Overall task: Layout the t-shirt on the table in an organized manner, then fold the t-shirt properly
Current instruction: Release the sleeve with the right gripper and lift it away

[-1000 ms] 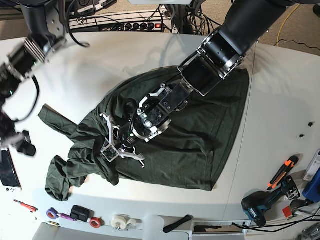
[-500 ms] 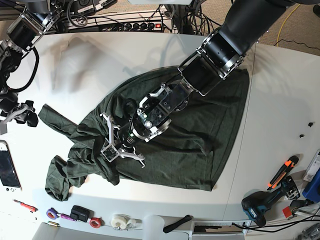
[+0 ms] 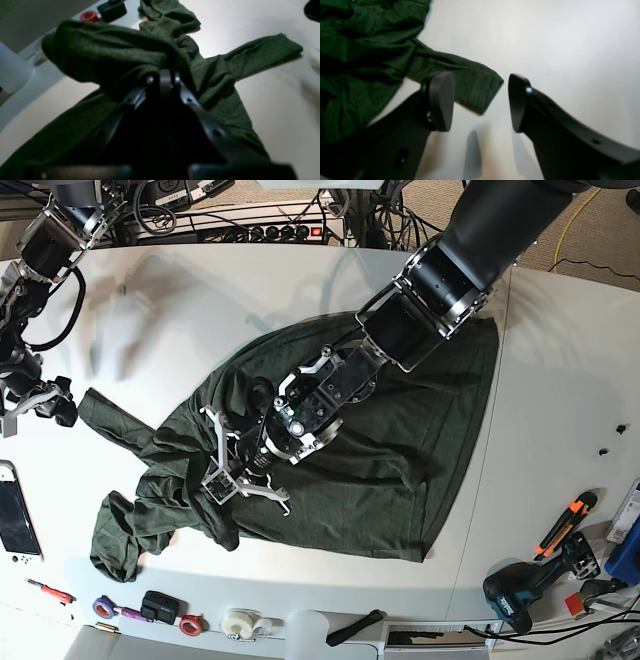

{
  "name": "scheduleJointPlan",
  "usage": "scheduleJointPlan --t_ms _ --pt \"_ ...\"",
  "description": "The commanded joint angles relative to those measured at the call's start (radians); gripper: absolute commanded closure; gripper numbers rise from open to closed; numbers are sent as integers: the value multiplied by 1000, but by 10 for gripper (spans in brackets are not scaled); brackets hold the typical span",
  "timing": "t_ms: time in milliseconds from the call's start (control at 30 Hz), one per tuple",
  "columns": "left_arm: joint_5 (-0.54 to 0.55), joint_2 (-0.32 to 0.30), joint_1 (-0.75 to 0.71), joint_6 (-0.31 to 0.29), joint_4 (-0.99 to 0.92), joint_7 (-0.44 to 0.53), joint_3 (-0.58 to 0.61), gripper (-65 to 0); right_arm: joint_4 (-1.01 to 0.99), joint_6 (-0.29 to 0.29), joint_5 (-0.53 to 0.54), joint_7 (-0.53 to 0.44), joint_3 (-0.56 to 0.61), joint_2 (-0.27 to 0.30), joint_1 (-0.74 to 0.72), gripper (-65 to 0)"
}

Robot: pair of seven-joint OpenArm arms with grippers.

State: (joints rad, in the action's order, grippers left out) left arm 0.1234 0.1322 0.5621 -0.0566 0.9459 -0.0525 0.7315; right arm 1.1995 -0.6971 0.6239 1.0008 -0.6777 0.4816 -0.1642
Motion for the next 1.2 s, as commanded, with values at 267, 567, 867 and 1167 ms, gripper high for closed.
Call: scheduleJointPlan --t_ms 267,567,867,1167 --pt "4 25 37 3 17 27 -3 0 -174 -1 -42 -179 -4 25 -47 -337" --pt "11 25 37 3 17 27 -3 0 -227 -1 -42 -184 26 25 -68 -334" --pt "11 25 37 3 17 27 -3 0 -227 -1 -65 -196 254 25 -69 -132" --pt "11 25 37 3 17 27 -3 0 -218 -1 -74 -110 197 26 -71 0"
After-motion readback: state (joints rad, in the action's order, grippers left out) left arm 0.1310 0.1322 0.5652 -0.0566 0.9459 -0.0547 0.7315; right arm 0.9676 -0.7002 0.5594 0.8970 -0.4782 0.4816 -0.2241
